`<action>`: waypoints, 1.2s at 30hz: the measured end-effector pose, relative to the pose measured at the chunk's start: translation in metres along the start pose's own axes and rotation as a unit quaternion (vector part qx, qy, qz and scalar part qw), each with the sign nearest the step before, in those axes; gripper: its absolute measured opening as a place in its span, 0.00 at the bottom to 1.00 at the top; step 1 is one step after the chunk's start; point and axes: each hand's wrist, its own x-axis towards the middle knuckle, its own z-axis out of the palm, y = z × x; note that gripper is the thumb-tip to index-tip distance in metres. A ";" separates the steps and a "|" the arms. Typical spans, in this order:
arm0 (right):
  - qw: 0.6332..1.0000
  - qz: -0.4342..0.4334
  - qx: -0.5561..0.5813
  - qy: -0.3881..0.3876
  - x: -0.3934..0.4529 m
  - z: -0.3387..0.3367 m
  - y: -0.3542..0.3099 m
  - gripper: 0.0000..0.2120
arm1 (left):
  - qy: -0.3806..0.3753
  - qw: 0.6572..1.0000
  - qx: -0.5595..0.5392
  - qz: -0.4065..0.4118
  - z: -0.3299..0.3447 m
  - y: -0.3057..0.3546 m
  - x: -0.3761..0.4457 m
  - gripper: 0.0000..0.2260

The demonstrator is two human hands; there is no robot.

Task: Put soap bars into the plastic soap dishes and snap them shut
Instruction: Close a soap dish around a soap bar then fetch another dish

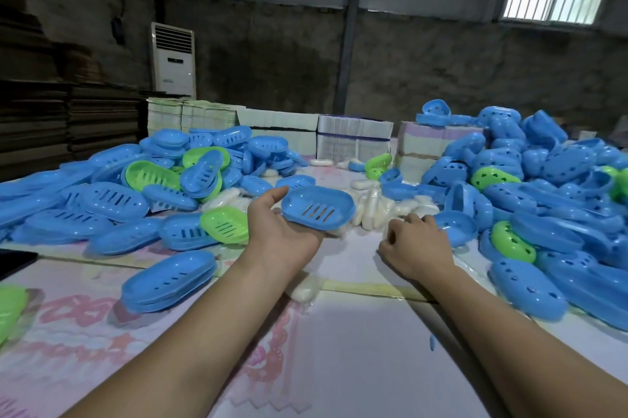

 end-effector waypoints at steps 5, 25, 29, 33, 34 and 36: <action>1.000 0.007 0.026 -0.013 0.001 0.004 0.002 0.15 | -0.013 0.999 0.011 -0.042 0.002 0.002 -0.004 0.22; 0.890 0.113 0.441 0.032 -0.004 -0.017 0.005 0.08 | -0.068 0.987 0.139 -0.047 -0.013 -0.021 0.002 0.22; 0.760 0.101 0.640 0.046 -0.015 -0.037 -0.007 0.11 | -0.031 0.981 0.183 -0.048 -0.015 -0.026 0.007 0.16; 0.663 0.030 0.748 0.011 -0.028 -0.052 -0.032 0.11 | -0.047 0.977 0.204 -0.038 -0.015 -0.035 0.007 0.14; 0.663 0.021 0.748 0.010 -0.031 -0.052 -0.038 0.12 | -0.056 0.975 0.211 -0.031 -0.016 -0.037 0.007 0.16; 0.684 0.008 0.729 0.017 -0.037 -0.052 -0.048 0.12 | -0.070 0.974 0.215 -0.020 -0.018 -0.040 0.009 0.19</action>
